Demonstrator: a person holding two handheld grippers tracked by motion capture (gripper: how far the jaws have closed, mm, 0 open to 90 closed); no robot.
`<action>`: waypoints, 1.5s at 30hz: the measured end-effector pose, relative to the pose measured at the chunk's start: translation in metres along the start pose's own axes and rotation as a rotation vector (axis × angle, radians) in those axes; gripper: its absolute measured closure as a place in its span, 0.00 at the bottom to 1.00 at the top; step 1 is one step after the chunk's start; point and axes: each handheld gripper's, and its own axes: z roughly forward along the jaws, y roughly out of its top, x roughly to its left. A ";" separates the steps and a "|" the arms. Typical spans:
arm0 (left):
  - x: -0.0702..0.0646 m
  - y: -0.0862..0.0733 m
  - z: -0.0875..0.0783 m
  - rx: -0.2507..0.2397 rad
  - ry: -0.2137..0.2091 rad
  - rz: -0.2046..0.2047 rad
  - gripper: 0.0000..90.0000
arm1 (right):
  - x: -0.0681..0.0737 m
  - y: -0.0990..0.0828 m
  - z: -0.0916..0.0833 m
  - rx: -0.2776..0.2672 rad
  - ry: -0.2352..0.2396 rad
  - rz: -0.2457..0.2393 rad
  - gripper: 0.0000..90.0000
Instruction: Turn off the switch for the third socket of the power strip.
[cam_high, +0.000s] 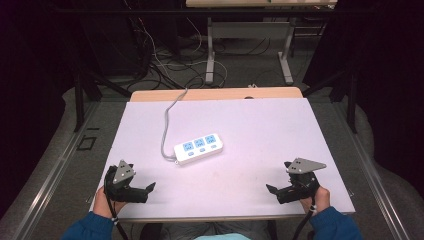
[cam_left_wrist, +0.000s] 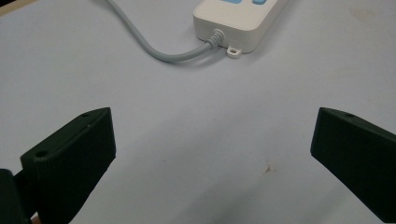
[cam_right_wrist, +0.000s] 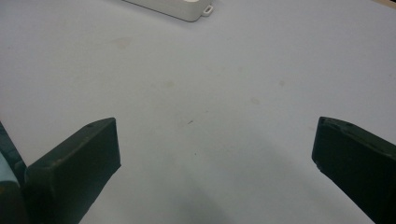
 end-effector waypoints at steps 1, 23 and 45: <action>0.000 0.000 0.000 -0.001 -0.001 0.000 0.00 | 0.000 0.000 0.000 0.000 0.000 0.000 0.00; 0.003 0.006 -0.001 0.002 0.009 -0.022 0.00 | 0.000 0.000 0.000 0.007 0.001 0.004 0.01; 0.006 0.018 0.003 -0.004 0.029 -0.020 0.00 | -0.001 0.000 0.001 0.017 0.001 0.002 0.01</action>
